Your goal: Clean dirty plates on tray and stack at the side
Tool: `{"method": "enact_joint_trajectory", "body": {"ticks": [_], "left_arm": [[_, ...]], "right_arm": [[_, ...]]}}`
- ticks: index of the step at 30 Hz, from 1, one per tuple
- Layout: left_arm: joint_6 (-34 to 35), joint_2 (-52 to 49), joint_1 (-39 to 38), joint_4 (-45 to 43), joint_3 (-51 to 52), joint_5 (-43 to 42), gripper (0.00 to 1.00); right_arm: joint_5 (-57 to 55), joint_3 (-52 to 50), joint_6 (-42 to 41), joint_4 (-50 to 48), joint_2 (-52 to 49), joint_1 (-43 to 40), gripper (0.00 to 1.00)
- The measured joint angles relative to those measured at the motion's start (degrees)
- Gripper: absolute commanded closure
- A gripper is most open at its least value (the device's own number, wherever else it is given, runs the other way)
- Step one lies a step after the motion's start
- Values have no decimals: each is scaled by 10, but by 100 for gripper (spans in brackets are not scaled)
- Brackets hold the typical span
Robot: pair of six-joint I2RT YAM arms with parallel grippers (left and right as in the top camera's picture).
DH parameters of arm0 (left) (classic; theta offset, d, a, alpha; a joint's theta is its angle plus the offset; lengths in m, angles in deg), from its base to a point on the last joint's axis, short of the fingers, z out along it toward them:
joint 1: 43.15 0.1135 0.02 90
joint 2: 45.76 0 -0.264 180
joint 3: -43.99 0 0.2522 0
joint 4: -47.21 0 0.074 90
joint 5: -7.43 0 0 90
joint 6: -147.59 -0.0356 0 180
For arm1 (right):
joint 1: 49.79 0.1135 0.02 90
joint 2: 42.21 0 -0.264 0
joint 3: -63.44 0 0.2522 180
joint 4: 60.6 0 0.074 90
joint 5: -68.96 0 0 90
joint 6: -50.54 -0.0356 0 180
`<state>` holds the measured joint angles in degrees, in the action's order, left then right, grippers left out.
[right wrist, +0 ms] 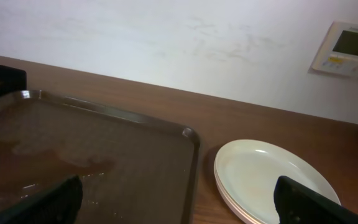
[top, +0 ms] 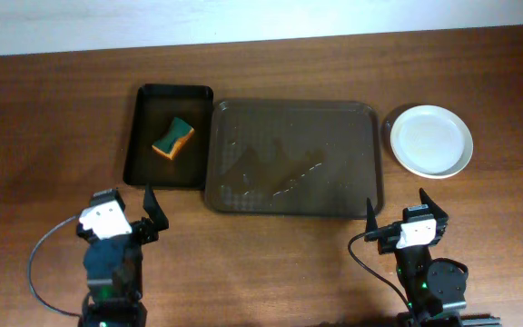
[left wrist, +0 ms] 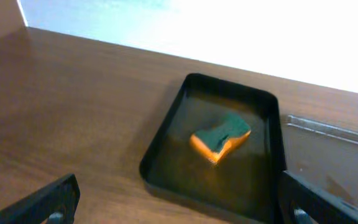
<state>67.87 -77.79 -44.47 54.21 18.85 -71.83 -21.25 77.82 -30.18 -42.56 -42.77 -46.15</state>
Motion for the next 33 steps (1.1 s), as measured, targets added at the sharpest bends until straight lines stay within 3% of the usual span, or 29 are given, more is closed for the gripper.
{"method": "enact_joint_trajectory", "body": {"ticks": [4, 8, 11, 20, 27, 33], "left_arm": [[0, 87, 20, -45, 84, 5, 0], [0, 143, 39, 0, 106, 5, 0], [0, 186, 71, 103, 108, 5, 0], [-1, 243, 85, 103, 108, 2, 0], [-116, 311, 61, 109, 108, -63, 1], [-153, 311, 27, 110, 107, -69, 0]], "right_arm": [[0, 0, 0, 0, 0, 0, 2], [0, 0, 0, 0, 0, 0, 2], [0, 0, 0, 0, 0, 0, 2], [0, 0, 0, 0, 0, 0, 2], [0, 0, 0, 0, 0, 0, 2], [0, 0, 0, 0, 0, 0, 2]]}}
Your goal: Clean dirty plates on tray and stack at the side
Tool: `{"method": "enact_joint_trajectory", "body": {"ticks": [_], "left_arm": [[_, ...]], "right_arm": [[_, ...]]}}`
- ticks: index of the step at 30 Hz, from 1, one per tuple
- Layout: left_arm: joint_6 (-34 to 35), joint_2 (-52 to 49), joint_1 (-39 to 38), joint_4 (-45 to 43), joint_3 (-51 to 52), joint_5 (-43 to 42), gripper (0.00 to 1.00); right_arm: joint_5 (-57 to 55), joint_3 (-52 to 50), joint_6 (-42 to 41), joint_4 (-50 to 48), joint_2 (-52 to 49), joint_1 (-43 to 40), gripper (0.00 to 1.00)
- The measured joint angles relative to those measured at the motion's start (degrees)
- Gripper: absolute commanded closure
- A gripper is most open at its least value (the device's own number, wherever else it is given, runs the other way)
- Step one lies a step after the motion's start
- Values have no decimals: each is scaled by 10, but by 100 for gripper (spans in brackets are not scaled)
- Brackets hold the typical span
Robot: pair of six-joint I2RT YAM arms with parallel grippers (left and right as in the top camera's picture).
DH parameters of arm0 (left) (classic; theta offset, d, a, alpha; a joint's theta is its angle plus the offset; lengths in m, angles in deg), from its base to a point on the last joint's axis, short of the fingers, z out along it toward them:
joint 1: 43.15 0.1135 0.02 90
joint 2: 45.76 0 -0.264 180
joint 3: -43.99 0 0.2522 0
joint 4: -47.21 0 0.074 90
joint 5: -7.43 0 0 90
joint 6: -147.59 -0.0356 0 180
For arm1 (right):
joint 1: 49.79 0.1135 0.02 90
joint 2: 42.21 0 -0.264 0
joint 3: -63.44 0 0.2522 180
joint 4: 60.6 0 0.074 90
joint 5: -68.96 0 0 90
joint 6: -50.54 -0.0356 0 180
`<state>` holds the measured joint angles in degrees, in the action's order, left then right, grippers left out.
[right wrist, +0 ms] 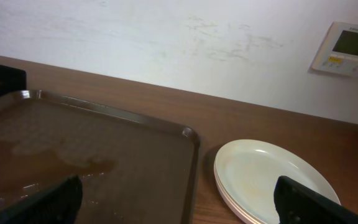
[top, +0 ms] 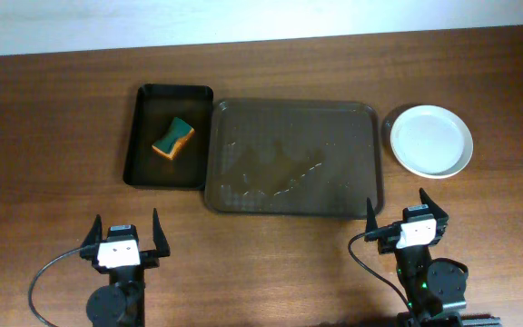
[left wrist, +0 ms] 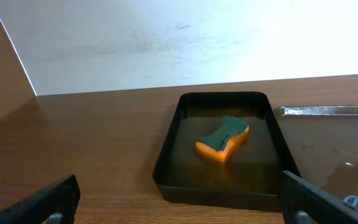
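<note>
The large brown tray (top: 291,156) lies wet in the middle of the table with no plate on it; the right wrist view shows its near right corner (right wrist: 104,155). White plates (top: 431,140) sit stacked to its right (right wrist: 272,177). A green-and-orange sponge (top: 173,136) rests in the small black tray (top: 142,145), seen also in the left wrist view as sponge (left wrist: 223,137) and black tray (left wrist: 173,180). My left gripper (top: 123,234) is open at the front left, facing the black tray. My right gripper (top: 396,209) is open near the front, before the tray's right corner.
Brown wooden table (top: 53,127) all round. A white wall runs along the back, with a small wall panel (right wrist: 349,48) at the upper right in the right wrist view. Black cables (top: 44,263) loop by each arm base.
My left gripper has drawn back toward the front edge and turned straight, so the black tray now sits square ahead of it. The right arm, plates and sponge have not moved.
</note>
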<state>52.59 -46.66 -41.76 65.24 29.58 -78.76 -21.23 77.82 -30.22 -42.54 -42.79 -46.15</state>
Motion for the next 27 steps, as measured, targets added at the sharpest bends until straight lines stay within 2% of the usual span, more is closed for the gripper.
{"method": "enact_joint_trajectory", "body": {"ticks": [27], "left_arm": [[26, 0, 0, -1, 0, 7, 0]], "right_arm": [[0, 0, 0, 0, 0, 0, 2]]}}
